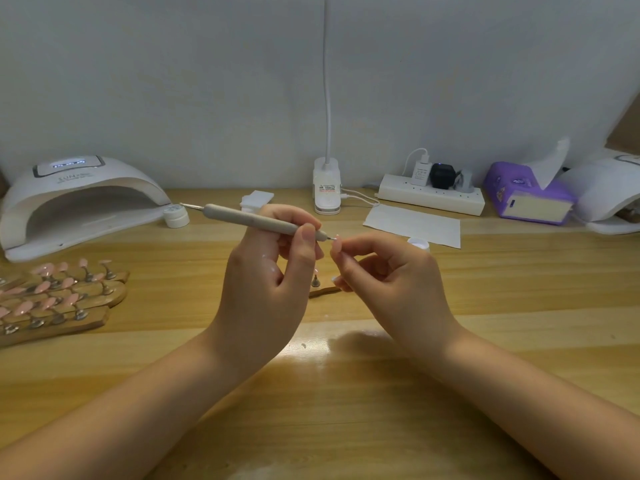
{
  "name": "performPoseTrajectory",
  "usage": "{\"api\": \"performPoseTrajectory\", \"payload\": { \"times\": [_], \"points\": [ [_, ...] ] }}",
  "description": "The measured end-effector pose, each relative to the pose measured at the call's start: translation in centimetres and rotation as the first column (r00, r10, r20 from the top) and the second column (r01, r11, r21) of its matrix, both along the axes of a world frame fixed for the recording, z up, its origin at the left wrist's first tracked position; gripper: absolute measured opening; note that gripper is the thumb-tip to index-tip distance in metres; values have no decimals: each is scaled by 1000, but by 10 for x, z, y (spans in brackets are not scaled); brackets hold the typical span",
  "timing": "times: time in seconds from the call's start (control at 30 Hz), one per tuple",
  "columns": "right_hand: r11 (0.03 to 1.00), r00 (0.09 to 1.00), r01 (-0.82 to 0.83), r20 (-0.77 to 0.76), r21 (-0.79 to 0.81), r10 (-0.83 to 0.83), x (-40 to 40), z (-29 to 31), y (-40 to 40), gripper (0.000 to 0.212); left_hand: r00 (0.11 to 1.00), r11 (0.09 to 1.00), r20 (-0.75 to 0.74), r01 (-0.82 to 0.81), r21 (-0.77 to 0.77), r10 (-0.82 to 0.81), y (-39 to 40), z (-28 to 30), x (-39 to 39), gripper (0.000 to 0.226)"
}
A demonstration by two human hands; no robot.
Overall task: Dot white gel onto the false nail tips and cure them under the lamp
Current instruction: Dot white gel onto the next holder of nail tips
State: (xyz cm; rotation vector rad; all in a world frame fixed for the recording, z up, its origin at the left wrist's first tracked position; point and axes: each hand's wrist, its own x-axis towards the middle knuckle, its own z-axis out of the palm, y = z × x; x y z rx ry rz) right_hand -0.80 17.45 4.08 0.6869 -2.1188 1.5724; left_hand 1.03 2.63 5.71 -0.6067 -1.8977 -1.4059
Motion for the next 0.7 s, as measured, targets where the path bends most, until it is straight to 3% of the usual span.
{"api": "performPoseTrajectory", "payload": {
  "times": [0.7],
  "points": [
    [1000, 1000, 12, -16, 13, -12, -1, -2, 1, 12, 999, 998, -18, -43, -45, 42, 0, -2, -1, 9]
  ]
}}
